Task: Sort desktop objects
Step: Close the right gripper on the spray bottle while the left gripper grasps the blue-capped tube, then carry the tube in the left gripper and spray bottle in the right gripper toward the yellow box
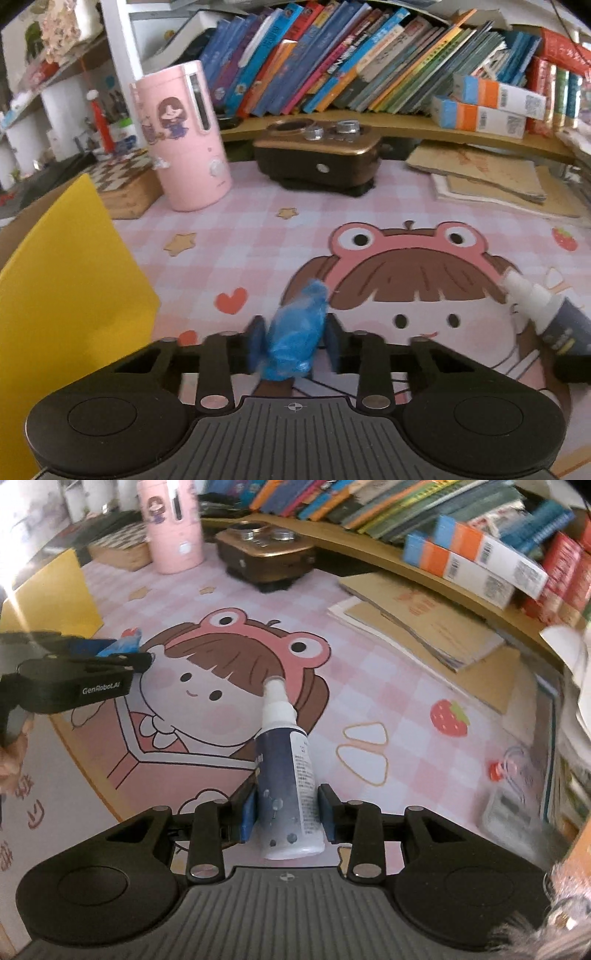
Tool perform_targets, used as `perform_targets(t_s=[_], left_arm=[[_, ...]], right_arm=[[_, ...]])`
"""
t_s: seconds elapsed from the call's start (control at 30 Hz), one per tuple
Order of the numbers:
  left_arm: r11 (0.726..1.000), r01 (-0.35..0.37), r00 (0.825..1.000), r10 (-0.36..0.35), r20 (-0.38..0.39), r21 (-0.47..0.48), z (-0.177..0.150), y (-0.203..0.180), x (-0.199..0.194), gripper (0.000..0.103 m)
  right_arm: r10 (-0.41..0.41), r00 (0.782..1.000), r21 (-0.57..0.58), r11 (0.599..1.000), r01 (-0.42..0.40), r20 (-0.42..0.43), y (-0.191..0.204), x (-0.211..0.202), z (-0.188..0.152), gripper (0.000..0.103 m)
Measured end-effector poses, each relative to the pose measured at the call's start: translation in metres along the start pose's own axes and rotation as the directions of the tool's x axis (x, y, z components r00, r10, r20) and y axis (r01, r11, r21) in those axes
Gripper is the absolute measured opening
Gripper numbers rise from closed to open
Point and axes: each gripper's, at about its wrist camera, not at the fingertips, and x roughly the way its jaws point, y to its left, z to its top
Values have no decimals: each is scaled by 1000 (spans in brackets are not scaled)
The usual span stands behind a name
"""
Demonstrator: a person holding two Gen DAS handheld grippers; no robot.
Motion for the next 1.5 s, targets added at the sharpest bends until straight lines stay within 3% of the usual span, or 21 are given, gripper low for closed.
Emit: perform_targets(t_s=[0.1, 0.23, 0.53, 0.73, 0.97, 1.17, 1.5], left_arm=[[998, 69, 998, -69, -15, -3, 1, 0, -6, 24], [990, 140, 990, -139, 30, -30, -1, 1, -34, 24], [946, 294, 953, -280, 115, -134, -20, 21, -117, 23], [919, 335, 941, -317, 115, -206, -46, 41, -156, 23], [881, 411, 912, -394, 117, -234, -68, 61, -187, 23], [867, 442, 897, -429, 109, -229, -87, 77, -202, 23], [850, 494, 869, -486, 91, -180, -117, 119, -229, 23]], right_arm=[[12, 1000, 39, 999, -12, 5, -1, -1, 0, 30], [46, 998, 148, 988, -52, 43, -3, -15, -4, 30], [122, 984, 321, 934, -157, 128, 10, -59, -21, 30], [174, 972, 338, 915, -219, 158, 34, -90, -39, 30], [226, 961, 346, 899, -269, 158, 73, -114, -57, 30], [204, 963, 321, 913, -252, 176, 116, -134, -67, 30], [178, 970, 398, 888, -230, 164, 180, -147, -96, 30]])
